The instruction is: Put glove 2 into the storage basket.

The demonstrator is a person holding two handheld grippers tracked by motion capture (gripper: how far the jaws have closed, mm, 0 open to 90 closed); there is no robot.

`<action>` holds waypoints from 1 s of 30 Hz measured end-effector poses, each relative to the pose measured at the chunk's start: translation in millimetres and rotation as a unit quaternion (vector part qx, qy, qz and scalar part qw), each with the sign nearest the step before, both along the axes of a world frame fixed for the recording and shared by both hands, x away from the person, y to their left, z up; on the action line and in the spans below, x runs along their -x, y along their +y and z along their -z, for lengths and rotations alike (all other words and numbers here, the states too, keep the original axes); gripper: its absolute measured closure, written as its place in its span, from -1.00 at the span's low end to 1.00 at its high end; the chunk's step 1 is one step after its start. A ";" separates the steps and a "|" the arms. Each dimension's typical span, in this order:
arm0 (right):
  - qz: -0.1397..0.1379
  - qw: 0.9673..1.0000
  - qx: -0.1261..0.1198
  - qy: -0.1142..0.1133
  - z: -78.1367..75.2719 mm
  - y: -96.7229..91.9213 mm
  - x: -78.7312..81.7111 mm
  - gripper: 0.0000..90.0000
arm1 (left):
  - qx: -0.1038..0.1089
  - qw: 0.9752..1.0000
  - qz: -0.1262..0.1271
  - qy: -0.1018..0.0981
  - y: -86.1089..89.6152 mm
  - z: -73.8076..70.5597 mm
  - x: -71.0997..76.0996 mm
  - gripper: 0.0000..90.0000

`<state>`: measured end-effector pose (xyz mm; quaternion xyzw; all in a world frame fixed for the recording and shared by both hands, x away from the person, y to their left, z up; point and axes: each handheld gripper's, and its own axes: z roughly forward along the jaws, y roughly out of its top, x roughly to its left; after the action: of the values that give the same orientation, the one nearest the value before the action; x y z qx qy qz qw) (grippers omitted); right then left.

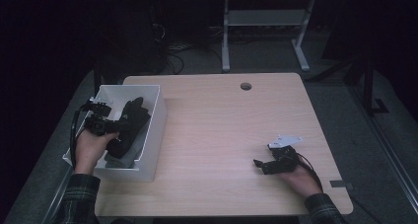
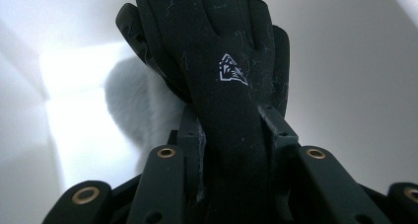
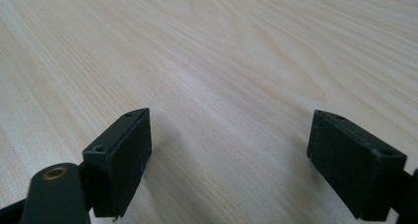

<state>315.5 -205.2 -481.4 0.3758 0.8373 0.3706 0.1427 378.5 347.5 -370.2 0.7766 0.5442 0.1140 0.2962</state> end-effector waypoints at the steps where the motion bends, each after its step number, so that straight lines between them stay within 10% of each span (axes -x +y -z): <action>1: 0.000 1.000 0.000 0.000 0.0 0.0 0.0 -0.62 | 0.003 1.000 0.001 0.008 3.2 6.1 -2.3 0.46; 9: 0.000 1.000 0.000 0.000 0.0 0.0 0.1 -0.62 | -0.027 1.000 -0.015 0.005 -0.2 4.4 -5.3 -0.21; 17: 0.000 1.000 0.000 0.000 0.0 0.0 0.1 -0.62 | -0.032 0.999 -0.013 -0.030 -3.3 -19.2 -4.9 -0.40; 30: 0.001 1.000 0.000 0.001 -0.1 0.2 0.3 -0.63 | 0.020 0.993 0.079 -0.081 -57.4 -58.6 1.7 -0.44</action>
<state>315.2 -205.0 -481.3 0.3766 0.8370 0.3706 0.1420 376.8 290.1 -311.6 0.7992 0.4574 0.1418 0.3633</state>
